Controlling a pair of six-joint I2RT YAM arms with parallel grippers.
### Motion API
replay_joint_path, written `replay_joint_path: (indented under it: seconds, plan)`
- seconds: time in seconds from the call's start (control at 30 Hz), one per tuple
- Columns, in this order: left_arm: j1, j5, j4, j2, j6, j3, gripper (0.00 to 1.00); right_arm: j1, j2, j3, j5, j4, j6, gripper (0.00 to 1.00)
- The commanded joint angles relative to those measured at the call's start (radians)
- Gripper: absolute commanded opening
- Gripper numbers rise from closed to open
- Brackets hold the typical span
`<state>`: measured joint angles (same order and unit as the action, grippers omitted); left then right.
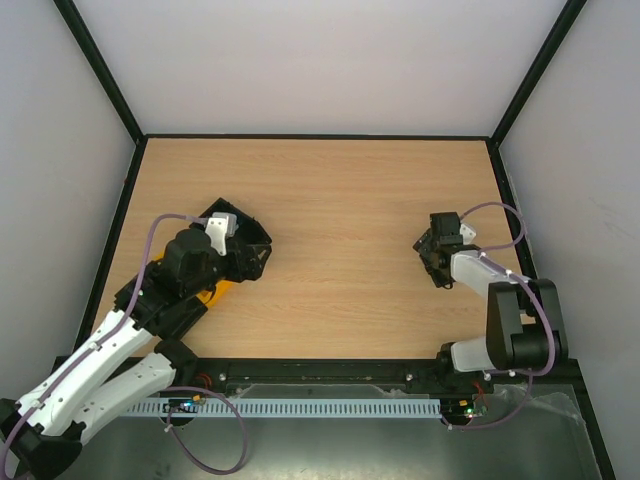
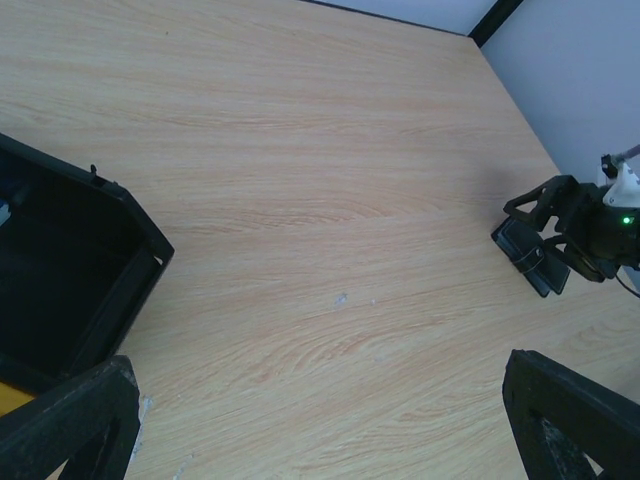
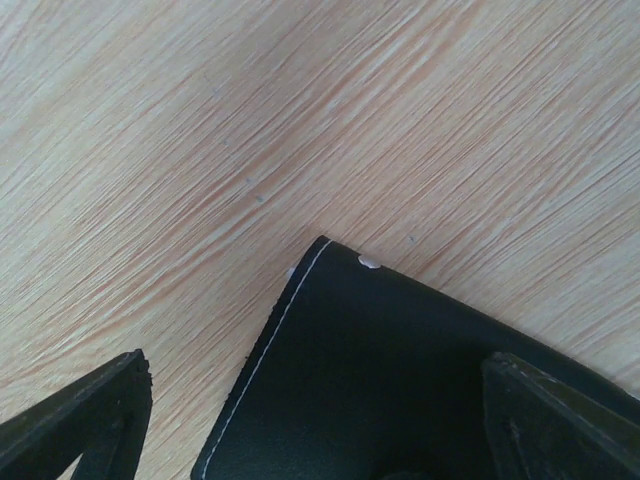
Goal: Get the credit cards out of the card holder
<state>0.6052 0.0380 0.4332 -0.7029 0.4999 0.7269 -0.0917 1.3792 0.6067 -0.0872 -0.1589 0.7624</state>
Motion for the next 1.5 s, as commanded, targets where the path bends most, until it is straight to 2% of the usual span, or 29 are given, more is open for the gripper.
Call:
replay_joint_path:
  seconds: [0.0,0.23,0.5,0.73,1.27,1.47]
  plan:
    - [-0.006,0.025,-0.014,-0.017,-0.018,-0.013,1.00,0.004,0.050,0.008,0.030,0.047,-0.049,0.85]
    - [-0.006,0.027,-0.015,-0.020,-0.016,-0.014,1.00,-0.019,0.114,0.018,0.177,0.064,-0.122,0.78]
    - [-0.006,-0.002,-0.010,-0.010,-0.003,-0.016,1.00,-0.153,0.144,0.049,0.210,0.041,-0.151,0.76]
    - [-0.005,-0.011,-0.007,-0.012,0.007,-0.019,1.00,-0.253,0.174,0.030,0.267,0.094,-0.132,0.74]
    - [-0.004,-0.037,0.001,-0.001,0.011,-0.021,1.00,-0.656,0.175,0.026,0.375,0.201,0.080,0.72]
    - [-0.005,-0.041,0.006,-0.008,0.016,-0.018,1.00,-0.719,0.114,0.053,0.370,0.144,0.080,0.72]
